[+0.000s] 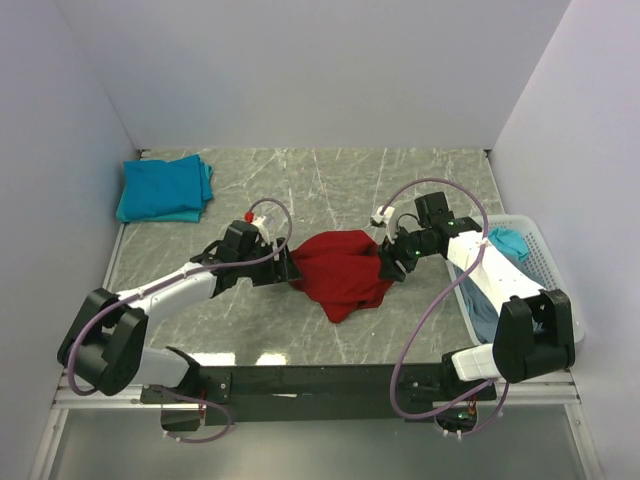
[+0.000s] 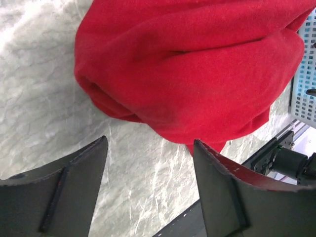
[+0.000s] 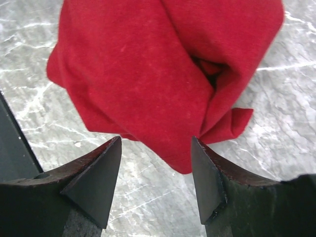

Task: Fold and stack the t-shirts
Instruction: Flatten the tshirt out

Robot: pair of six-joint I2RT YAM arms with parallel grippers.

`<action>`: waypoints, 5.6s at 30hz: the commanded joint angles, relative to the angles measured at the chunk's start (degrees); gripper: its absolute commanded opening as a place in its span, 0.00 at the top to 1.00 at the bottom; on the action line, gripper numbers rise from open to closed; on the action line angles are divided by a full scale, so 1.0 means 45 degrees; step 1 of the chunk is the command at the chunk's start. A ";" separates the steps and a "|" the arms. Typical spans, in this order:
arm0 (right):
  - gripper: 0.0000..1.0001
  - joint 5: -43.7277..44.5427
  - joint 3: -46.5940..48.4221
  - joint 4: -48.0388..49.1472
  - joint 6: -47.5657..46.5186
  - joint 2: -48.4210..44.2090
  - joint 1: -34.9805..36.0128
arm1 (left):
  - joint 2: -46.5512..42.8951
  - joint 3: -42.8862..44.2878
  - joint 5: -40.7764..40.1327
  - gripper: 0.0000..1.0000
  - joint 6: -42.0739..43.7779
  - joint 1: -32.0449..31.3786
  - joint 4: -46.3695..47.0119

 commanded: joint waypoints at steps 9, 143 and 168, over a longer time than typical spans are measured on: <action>0.37 0.0543 -0.0011 0.0596 0.0257 0.0085 0.0134 | 0.1737 0.1595 -0.1065 0.37 0.0249 -0.0291 0.0783; 1.00 0.0758 0.4385 -0.2547 0.0530 -0.6591 0.1697 | -0.4020 0.5583 0.2724 1.00 0.1519 0.1879 -0.0956; 1.00 0.2533 0.5912 0.3716 0.5528 -0.2399 0.0193 | 0.3019 0.9895 0.3014 1.00 -0.0589 0.3399 0.1932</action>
